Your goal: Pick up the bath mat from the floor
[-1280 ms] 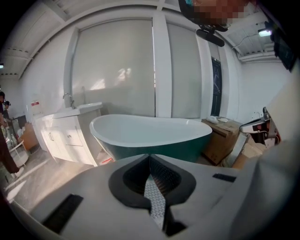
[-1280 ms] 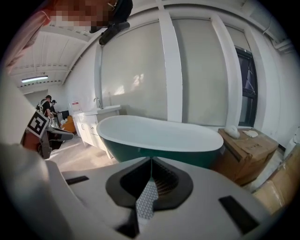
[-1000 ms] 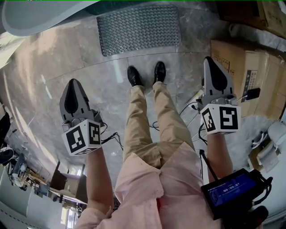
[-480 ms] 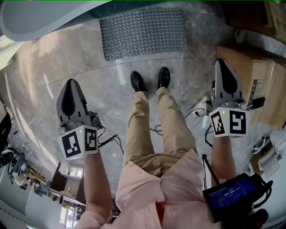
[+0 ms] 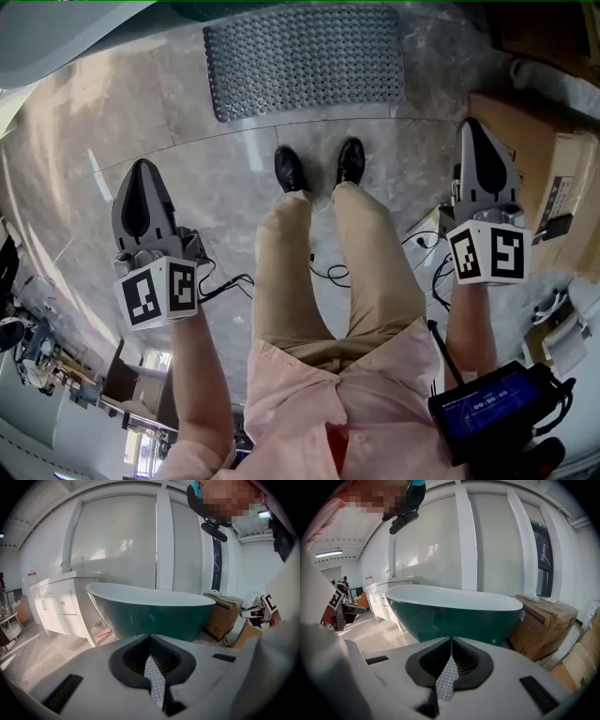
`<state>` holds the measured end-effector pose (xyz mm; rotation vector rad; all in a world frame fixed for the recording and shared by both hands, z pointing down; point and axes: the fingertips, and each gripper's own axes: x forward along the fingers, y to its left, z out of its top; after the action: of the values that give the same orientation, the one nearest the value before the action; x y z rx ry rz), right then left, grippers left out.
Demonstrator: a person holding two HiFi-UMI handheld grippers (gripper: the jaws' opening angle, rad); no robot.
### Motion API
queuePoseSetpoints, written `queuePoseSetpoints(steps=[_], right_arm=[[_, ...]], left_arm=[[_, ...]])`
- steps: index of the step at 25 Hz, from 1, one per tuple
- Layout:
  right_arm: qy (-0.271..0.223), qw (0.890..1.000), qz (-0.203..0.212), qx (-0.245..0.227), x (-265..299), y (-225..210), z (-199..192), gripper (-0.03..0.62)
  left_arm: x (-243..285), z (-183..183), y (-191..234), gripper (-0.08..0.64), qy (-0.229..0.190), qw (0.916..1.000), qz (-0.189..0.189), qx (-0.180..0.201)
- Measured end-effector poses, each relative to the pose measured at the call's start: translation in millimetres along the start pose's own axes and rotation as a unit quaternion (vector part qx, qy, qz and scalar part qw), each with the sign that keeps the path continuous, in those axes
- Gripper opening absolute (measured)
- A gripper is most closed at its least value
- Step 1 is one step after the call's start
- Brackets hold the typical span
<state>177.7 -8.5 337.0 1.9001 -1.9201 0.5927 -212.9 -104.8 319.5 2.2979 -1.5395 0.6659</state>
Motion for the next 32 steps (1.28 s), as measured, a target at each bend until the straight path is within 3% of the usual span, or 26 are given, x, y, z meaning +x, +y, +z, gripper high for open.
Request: queuePoseSetpoints(steps=[17,32], right_arm=[[-0.005,1.000,-0.016,0.000,78.4,-19.5,-121.2,0.021],[0.008,1.000,-0.021,0.001,180.2,-29.9,-234.4,0.021]], left_arm=[[79.2,-125.5,6.5,0.028,0.003,1.0000,0.000,0.008],[187.9,-250.7,35.4,0.028,0.024,0.9996,-0.014,0.008]])
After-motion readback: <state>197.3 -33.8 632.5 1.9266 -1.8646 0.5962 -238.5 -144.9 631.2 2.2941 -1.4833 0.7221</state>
